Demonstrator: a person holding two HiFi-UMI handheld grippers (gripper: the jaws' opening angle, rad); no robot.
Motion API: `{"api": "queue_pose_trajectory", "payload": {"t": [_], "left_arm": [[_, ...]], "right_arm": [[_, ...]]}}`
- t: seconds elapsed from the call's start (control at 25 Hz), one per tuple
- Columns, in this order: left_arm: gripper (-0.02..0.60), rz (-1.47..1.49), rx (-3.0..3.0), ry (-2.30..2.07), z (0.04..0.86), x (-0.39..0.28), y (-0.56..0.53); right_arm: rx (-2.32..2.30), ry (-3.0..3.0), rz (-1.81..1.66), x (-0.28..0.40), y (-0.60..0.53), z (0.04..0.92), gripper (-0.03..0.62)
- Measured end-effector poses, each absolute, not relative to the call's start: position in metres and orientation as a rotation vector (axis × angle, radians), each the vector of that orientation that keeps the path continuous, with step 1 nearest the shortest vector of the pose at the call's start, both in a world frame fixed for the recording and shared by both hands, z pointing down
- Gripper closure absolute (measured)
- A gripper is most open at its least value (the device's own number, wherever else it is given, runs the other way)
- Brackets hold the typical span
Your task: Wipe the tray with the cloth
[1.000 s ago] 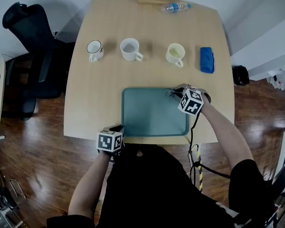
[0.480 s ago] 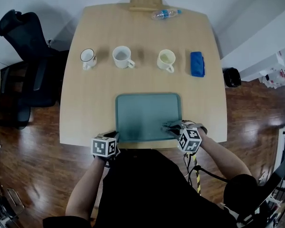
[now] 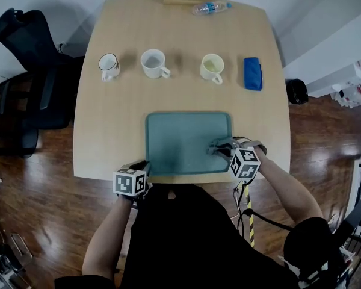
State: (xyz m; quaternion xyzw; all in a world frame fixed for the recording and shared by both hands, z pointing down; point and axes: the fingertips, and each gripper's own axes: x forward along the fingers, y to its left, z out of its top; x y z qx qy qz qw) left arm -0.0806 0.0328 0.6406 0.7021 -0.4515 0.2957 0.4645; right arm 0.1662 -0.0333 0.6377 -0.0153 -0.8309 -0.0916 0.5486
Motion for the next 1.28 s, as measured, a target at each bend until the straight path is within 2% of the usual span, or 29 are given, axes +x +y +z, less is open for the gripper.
{"api": "queue_pose_trajectory", "payload": {"t": [0.24,0.4,1.04,1.28], "left_arm": [[0.540,0.734,1.722,-1.119,0.641,-0.081,0.033],[0.540,0.731,1.720,-1.129,0.642,-0.082,0.032],[0.540,0.739,1.731,-1.125,0.645,-0.086,0.034],[0.540,0.750,1.756,-1.103,0.647,-0.080,0.036]], "right_arm": [[0.115,-1.909,-0.334,0.160,-0.146,0.639,0.568],[0.122,-1.898,-0.320,0.160,-0.169,0.635,0.568],[0.076,-1.946,-0.102,0.196,0.013,0.640,0.568],[0.201,-1.941,0.135,0.195,0.036,0.640,0.568]]}}
